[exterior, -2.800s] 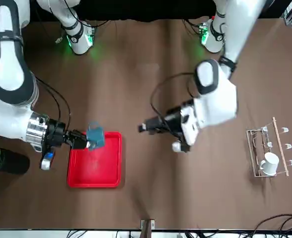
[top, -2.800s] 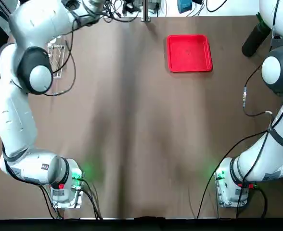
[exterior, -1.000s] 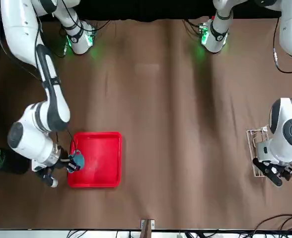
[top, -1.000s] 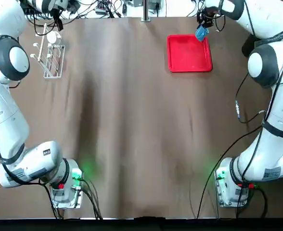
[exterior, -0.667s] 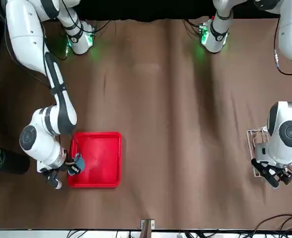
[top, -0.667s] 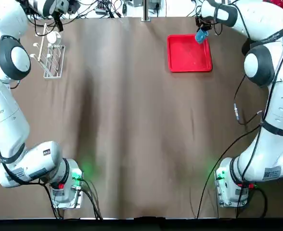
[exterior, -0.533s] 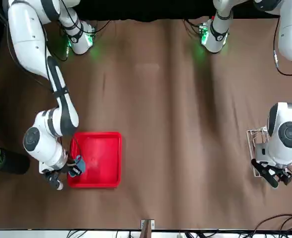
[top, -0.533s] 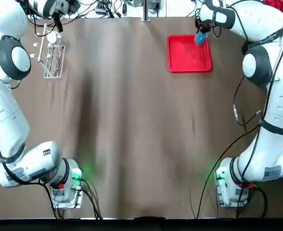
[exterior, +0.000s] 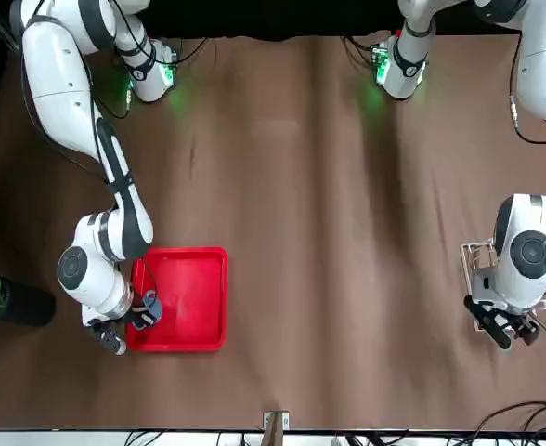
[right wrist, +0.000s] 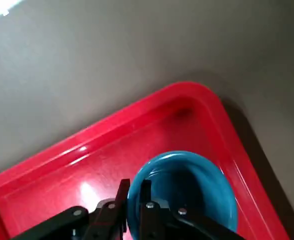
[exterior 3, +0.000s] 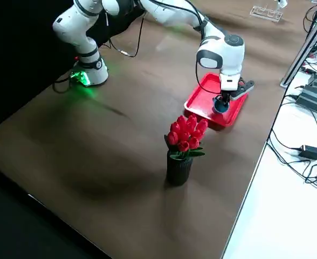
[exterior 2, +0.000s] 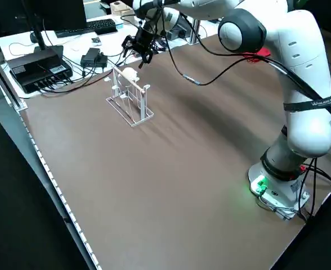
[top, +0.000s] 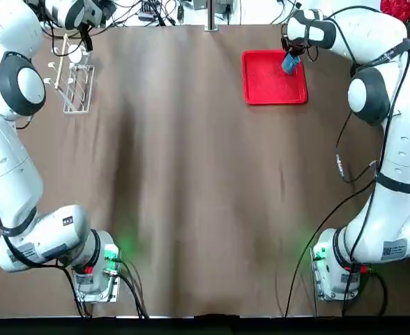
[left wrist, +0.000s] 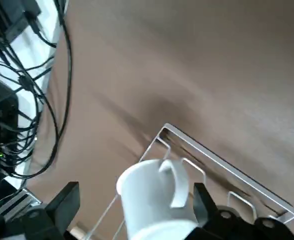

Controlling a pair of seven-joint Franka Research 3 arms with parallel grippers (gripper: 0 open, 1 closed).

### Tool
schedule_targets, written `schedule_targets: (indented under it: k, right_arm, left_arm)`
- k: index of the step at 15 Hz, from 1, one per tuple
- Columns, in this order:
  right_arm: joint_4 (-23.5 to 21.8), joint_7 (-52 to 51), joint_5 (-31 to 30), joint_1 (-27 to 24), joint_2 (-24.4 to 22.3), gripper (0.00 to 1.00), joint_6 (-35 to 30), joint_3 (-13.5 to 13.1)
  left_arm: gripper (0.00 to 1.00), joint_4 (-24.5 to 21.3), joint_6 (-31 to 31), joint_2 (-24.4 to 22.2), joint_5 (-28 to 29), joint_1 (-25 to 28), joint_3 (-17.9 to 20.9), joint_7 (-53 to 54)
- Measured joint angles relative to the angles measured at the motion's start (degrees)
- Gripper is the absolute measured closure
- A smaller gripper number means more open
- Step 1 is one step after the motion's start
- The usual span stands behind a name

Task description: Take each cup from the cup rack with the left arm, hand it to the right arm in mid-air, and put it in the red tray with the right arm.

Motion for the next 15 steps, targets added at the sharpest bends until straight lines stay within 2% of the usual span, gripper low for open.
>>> schedule_targets:
  k: [7,9,15]
  right_arm:
    - [-0.69,0.9,-0.32,0.03,-0.08,0.89,-4.59,-0.19]
    - [-0.68,0.96,-0.43,0.03,-0.09,0.85,-4.99,-0.25]
    - [-0.55,1.24,-0.62,0.03,-0.11,0.33,-5.1,-0.37]
  left_arm:
    - [0.0,-3.88,0.0,-0.73,1.76,0.08,0.06,-2.25]
    - [0.0,-5.11,0.16,-1.97,3.23,0.23,0.08,-2.48]
    - [0.0,-8.87,4.45,-3.71,4.15,1.23,0.39,-4.8]
